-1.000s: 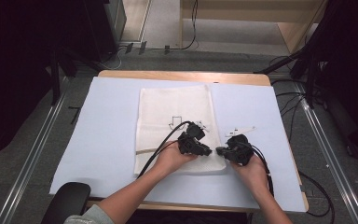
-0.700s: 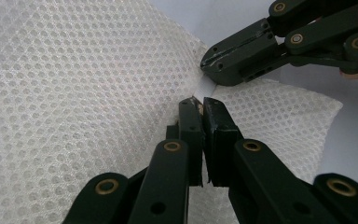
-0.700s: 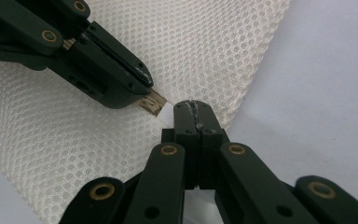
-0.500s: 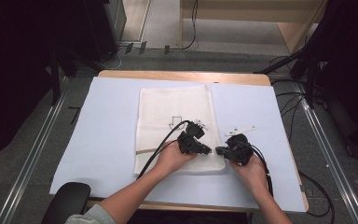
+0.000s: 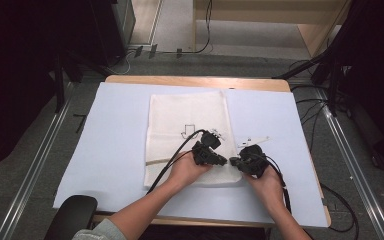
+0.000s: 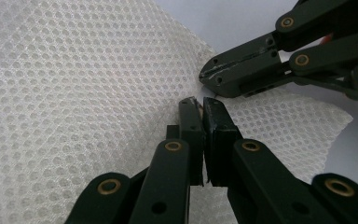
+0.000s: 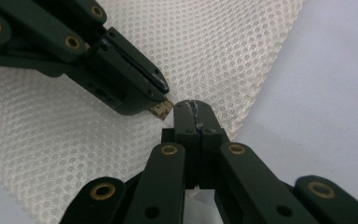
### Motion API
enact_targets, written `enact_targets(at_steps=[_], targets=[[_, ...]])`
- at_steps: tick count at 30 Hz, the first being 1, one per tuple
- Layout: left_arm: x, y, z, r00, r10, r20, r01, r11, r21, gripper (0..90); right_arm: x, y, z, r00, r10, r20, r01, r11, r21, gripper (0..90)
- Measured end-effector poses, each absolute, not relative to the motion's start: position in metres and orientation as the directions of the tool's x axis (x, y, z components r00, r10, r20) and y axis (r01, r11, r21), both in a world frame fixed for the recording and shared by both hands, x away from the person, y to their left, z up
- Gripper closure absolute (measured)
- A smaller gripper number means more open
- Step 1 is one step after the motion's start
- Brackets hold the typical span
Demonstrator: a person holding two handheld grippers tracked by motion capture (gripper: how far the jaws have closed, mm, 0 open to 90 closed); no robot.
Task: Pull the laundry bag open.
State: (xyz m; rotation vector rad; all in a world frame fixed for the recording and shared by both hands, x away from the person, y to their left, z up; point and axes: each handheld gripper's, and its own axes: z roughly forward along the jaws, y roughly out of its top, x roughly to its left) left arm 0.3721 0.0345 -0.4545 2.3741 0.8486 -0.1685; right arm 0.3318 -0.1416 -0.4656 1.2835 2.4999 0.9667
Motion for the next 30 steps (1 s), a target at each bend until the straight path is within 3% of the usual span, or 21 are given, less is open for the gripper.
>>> enact_targets(at_steps=[23, 30], targets=[[0.3693, 0.0345, -0.4490, 0.806, 0.537, -0.248, 0.584, -0.657, 0.477, 89.5, 0.3251, -0.1405, -0.4685, -0.590, 0.796, 0.132, 0.664, 0.387, 0.640, 90.0], [0.3731, 0.0382, -0.4523, 0.778, 0.551, -0.302, 0.624, -0.622, 0.472, 89.3, 0.3257, -0.1383, -0.4677, -0.590, 0.797, 0.128, 0.666, 0.391, 0.635, 90.0]])
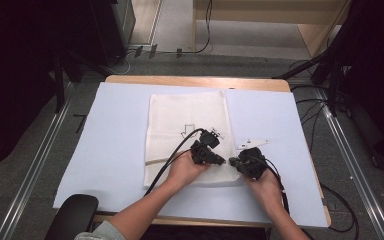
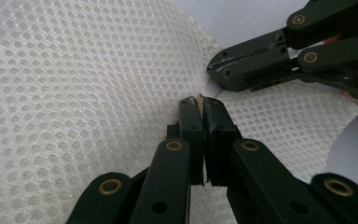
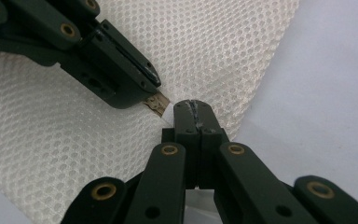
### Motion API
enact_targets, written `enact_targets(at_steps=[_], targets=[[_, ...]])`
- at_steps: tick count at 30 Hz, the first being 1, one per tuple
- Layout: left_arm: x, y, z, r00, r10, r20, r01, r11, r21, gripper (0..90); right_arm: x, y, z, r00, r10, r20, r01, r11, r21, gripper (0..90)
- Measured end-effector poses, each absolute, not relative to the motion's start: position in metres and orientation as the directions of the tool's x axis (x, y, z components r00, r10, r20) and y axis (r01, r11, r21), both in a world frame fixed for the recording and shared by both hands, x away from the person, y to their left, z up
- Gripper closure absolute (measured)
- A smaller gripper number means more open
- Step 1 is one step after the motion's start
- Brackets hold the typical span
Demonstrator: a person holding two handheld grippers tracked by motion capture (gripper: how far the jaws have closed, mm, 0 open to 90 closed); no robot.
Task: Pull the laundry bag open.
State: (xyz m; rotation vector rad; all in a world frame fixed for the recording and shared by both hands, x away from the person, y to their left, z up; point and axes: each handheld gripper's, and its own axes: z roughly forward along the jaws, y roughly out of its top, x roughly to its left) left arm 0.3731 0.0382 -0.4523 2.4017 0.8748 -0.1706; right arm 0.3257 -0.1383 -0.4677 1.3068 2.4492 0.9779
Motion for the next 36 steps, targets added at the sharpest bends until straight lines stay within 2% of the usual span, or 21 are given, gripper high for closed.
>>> enact_targets(at_steps=[7, 11, 17, 23, 31, 36], targets=[[0.376, 0.039, -0.453, 0.766, 0.556, -0.323, 0.640, -0.612, 0.465, 89.1, 0.333, -0.142, -0.467, -0.575, 0.795, 0.193, 0.704, 0.361, 0.612, 90.0], [0.376, 0.039, -0.452, 0.763, 0.555, -0.331, 0.644, -0.610, 0.461, 89.2, 0.332, -0.137, -0.465, -0.586, 0.798, 0.137, 0.687, 0.401, 0.606, 90.0], [0.377, 0.042, -0.451, 0.771, 0.554, -0.315, 0.635, -0.624, 0.455, 89.5, 0.329, -0.135, -0.465, -0.588, 0.801, 0.114, 0.678, 0.411, 0.610, 90.0], [0.378, 0.061, -0.448, 0.748, 0.568, -0.344, 0.662, -0.600, 0.449, 89.5, 0.328, -0.134, -0.466, -0.597, 0.796, 0.096, 0.664, 0.423, 0.617, 90.0], [0.384, 0.088, -0.440, 0.730, 0.585, -0.354, 0.682, -0.582, 0.444, 89.4, 0.329, -0.137, -0.467, -0.595, 0.794, 0.123, 0.670, 0.406, 0.622, 90.0], [0.381, 0.086, -0.439, 0.743, 0.579, -0.335, 0.667, -0.598, 0.445, 89.3, 0.329, -0.139, -0.468, -0.601, 0.788, 0.131, 0.666, 0.404, 0.627, 90.0]])
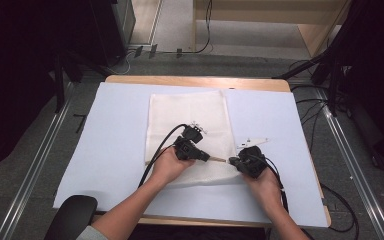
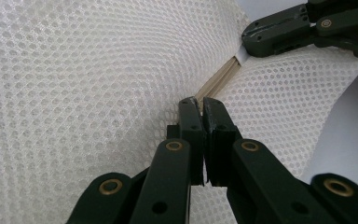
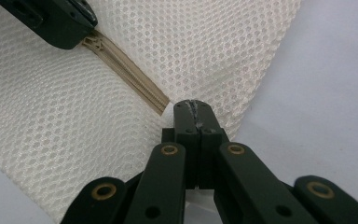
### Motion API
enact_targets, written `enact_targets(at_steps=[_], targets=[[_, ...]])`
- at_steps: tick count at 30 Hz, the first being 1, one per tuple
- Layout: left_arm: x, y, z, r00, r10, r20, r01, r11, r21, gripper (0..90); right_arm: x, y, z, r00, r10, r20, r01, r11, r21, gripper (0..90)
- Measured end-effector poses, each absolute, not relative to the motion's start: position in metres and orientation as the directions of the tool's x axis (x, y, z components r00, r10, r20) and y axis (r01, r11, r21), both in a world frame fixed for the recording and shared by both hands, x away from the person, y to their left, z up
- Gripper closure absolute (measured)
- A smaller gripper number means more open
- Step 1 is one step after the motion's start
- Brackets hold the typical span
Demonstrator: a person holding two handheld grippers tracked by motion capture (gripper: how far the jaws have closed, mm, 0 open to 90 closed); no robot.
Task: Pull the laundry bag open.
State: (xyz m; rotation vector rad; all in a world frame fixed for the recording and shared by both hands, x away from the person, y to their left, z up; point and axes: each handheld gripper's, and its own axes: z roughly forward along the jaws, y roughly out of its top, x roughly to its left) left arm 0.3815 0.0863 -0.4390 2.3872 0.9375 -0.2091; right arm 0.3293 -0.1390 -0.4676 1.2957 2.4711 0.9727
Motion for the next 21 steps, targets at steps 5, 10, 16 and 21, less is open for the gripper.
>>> enact_targets(at_steps=[5, 10, 16, 21], targets=[[0.382, 0.087, -0.440, 0.741, 0.576, -0.346, 0.670, -0.595, 0.444, 89.3, 0.328, -0.139, -0.468, -0.598, 0.791, 0.128, 0.664, 0.400, 0.631, 90.0], [0.381, 0.089, -0.442, 0.747, 0.570, -0.343, 0.664, -0.604, 0.441, 89.3, 0.328, -0.139, -0.468, -0.599, 0.790, 0.127, 0.663, 0.400, 0.633, 90.0], [0.380, 0.093, -0.441, 0.739, 0.576, -0.349, 0.672, -0.595, 0.441, 89.3, 0.328, -0.139, -0.468, -0.599, 0.791, 0.127, 0.663, 0.401, 0.633, 90.0], [0.381, 0.097, -0.443, 0.732, 0.573, -0.368, 0.680, -0.587, 0.439, 89.2, 0.328, -0.139, -0.468, -0.596, 0.792, 0.132, 0.665, 0.395, 0.634, 90.0]])
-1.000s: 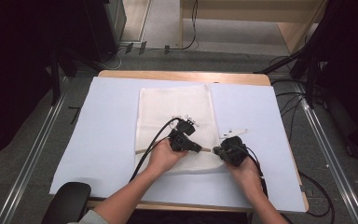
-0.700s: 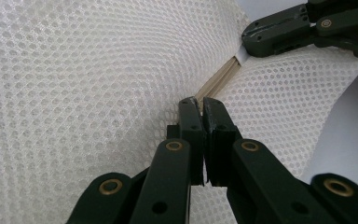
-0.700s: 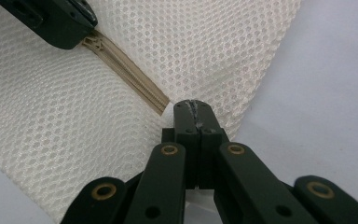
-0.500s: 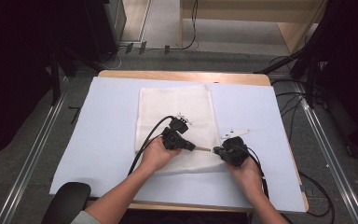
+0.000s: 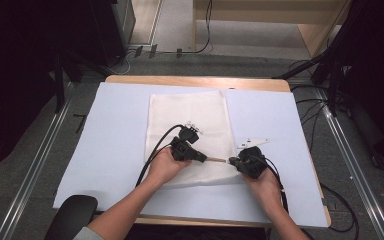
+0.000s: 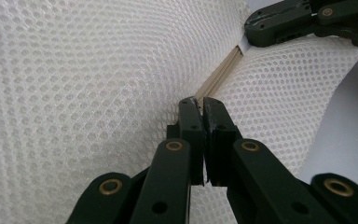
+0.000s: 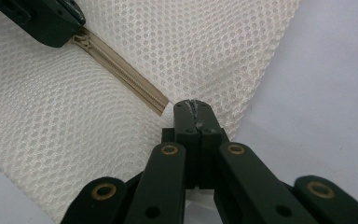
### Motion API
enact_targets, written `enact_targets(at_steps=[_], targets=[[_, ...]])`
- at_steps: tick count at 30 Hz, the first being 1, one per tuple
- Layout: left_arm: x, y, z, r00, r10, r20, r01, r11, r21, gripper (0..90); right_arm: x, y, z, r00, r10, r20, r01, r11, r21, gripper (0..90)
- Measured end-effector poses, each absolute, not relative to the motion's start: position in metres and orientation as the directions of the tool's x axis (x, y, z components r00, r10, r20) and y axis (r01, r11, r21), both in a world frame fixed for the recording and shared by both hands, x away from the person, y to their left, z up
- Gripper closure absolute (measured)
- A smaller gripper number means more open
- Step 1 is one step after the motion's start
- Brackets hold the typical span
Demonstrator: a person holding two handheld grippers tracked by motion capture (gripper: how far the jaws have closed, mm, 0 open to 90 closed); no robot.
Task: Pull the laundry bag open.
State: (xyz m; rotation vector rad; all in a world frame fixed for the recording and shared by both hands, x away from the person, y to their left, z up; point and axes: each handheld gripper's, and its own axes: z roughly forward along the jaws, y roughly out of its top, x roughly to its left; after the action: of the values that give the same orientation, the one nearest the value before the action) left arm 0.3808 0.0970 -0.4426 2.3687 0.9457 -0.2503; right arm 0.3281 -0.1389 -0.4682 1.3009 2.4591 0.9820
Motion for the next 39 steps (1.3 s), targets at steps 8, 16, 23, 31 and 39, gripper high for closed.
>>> enact_targets(at_steps=[8, 16, 23, 31, 39], targets=[[0.381, 0.103, -0.442, 0.729, 0.581, -0.362, 0.683, -0.586, 0.435, 89.2, 0.328, -0.139, -0.468, -0.597, 0.792, 0.128, 0.663, 0.398, 0.634, 90.0], [0.382, 0.108, -0.440, 0.723, 0.575, -0.382, 0.690, -0.578, 0.435, 89.2, 0.328, -0.140, -0.469, -0.598, 0.791, 0.133, 0.663, 0.394, 0.636, 90.0], [0.381, 0.121, -0.440, 0.715, 0.598, -0.362, 0.698, -0.576, 0.427, 89.2, 0.328, -0.140, -0.469, -0.594, 0.793, 0.136, 0.665, 0.389, 0.638, 90.0], [0.378, 0.146, -0.436, 0.700, 0.621, -0.352, 0.711, -0.561, 0.423, 89.2, 0.328, -0.140, -0.469, -0.592, 0.794, 0.135, 0.666, 0.388, 0.637, 90.0], [0.373, 0.170, -0.430, 0.678, 0.634, -0.372, 0.731, -0.530, 0.429, 89.1, 0.327, -0.139, -0.469, -0.593, 0.794, 0.132, 0.664, 0.390, 0.637, 90.0]])
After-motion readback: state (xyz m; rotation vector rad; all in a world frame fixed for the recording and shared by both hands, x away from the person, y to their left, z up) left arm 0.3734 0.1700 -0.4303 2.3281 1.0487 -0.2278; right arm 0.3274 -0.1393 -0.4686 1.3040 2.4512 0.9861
